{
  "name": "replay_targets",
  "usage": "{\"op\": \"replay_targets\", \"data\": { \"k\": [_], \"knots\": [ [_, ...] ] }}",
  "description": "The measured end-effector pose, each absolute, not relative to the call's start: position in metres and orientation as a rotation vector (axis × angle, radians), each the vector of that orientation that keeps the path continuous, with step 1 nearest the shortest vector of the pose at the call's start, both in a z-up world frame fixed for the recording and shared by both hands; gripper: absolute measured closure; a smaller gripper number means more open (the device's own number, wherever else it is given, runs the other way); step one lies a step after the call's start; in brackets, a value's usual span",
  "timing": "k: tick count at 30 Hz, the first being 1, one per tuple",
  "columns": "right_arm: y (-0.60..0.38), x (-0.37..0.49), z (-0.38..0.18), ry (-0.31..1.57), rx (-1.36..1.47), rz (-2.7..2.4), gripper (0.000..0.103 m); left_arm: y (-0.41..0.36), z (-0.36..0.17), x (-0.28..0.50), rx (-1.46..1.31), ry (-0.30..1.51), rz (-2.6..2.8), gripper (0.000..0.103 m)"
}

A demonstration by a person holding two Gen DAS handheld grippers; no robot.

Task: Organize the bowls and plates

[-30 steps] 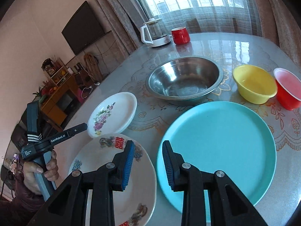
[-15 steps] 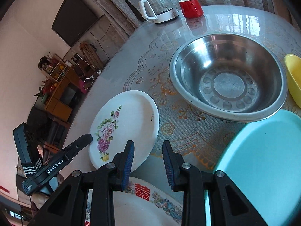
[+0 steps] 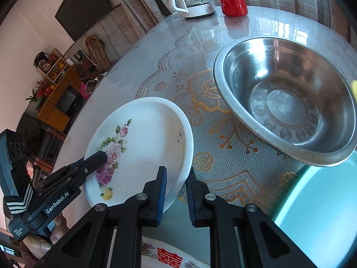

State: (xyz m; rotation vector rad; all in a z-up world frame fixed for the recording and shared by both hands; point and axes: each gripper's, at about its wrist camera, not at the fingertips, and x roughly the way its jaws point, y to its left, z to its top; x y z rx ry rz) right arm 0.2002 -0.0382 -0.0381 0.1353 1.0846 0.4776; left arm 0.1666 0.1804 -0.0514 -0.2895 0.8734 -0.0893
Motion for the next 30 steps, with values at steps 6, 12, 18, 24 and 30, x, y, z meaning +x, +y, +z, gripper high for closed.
{"op": "replay_targets", "data": {
  "k": [6,12,18,24,30],
  "knots": [
    [-0.04,0.194,-0.018,1.008,0.14,0.486,0.086,0.176,-0.034,0.157,-0.271,0.825,-0.094,0.086],
    [-0.065,0.176,0.002,0.949,0.222,0.497,0.086,0.163,-0.007,0.139,-0.247,0.781,-0.145,0.084],
    [-0.095,0.149,0.014,0.893,0.252,0.473,0.086,0.134,0.009,0.123,-0.219,0.762,-0.202,0.084],
    [-0.137,0.117,0.017,0.863,0.282,0.43,0.086,0.094,0.015,0.11,-0.171,0.776,-0.281,0.084],
    [-0.18,0.09,0.015,0.843,0.346,0.367,0.086,0.049,0.018,0.1,-0.119,0.794,-0.363,0.084]
  ]
}}
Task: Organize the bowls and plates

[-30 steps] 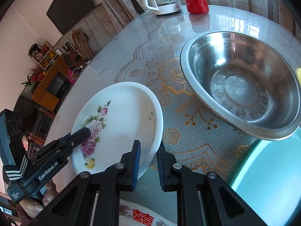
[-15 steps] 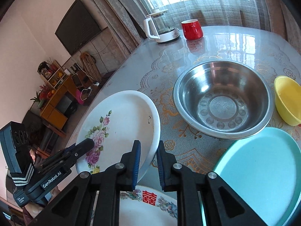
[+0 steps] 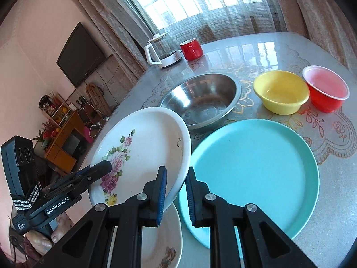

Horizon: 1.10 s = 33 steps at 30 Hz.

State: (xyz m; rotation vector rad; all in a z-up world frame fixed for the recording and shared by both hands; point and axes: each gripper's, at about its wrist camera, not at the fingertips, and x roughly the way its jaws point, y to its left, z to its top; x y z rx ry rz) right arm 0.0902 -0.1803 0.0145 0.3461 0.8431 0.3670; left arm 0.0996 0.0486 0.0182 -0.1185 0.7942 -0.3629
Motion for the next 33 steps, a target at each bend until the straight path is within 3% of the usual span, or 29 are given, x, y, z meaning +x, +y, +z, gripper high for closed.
{"op": "replay_targets", "data": {
  "k": [17,33],
  "knots": [
    [-0.27,0.072,-0.019,0.852,0.484,0.17,0.086,-0.053,-0.007,0.112,0.02,0.924,-0.481,0.081],
    [-0.272,0.095,-0.043,0.91,0.371,0.088,0.086,-0.076,-0.032,0.132,0.087,0.991,-0.447,0.082]
  ]
}}
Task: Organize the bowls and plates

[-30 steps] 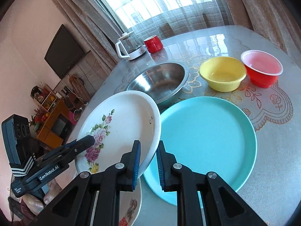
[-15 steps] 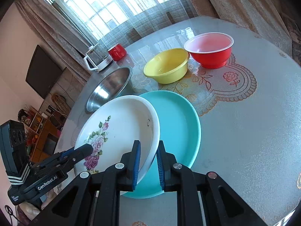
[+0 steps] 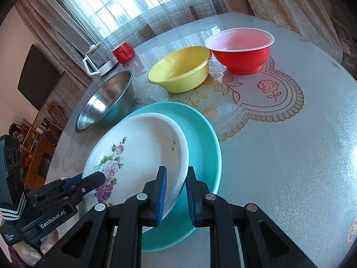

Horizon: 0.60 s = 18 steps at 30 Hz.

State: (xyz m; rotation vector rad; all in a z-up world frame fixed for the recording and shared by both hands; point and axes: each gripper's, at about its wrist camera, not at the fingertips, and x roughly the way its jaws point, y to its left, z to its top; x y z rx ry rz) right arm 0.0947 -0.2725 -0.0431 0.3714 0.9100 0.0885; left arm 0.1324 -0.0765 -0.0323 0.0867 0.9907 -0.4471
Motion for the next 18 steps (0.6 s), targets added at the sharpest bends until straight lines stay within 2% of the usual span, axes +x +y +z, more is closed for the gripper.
{"op": "replay_targets", "data": {
  "k": [5,15,18],
  "knots": [
    [-0.266,0.094,-0.044,0.903,0.295,0.071,0.086,-0.079,-0.035,0.135,0.098,0.99,-0.437,0.081],
    [-0.273,0.096,-0.042,0.921,0.36,0.114,0.086,-0.08,-0.034,0.136,0.17,0.964,-0.388,0.081],
    [-0.283,0.092,-0.04,0.91,0.406,0.108,0.081,-0.083,-0.034,0.135,0.202,0.956,-0.375,0.081]
  ]
}}
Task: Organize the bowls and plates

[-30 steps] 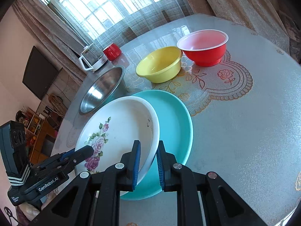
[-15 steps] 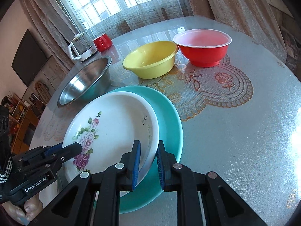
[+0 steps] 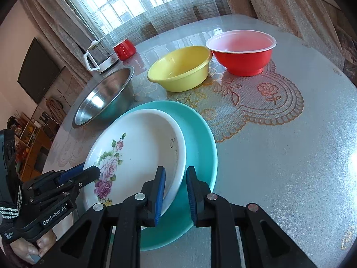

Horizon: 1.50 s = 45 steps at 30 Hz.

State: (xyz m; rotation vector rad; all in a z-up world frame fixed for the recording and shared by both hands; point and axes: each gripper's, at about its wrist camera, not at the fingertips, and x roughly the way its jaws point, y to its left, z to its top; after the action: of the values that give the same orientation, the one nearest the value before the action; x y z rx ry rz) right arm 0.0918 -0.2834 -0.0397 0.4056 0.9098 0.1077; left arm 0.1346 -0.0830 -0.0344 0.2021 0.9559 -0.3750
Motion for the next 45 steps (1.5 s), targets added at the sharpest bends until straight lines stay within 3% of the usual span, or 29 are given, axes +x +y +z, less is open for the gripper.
{"op": "replay_targets", "data": {
  "k": [7,11,28,35,45],
  "knots": [
    [-0.288,0.083,-0.035,0.868,0.406,0.119,0.08,-0.082,-0.035,0.135,0.194,0.958,-0.373,0.081],
    [-0.28,0.083,-0.033,0.847,0.365,0.116,0.092,-0.084,-0.035,0.133,0.22,0.943,-0.363,0.08],
    [-0.277,0.087,-0.036,0.849,0.368,0.101,0.091,-0.082,-0.035,0.133,0.204,0.949,-0.36,0.078],
    [-0.282,0.082,-0.039,0.852,0.406,0.109,0.084,-0.076,-0.032,0.13,0.167,0.945,-0.367,0.078],
    [-0.266,0.08,-0.033,0.819,0.286,0.065,0.089,-0.078,-0.029,0.126,0.188,0.94,-0.375,0.08]
  ]
}}
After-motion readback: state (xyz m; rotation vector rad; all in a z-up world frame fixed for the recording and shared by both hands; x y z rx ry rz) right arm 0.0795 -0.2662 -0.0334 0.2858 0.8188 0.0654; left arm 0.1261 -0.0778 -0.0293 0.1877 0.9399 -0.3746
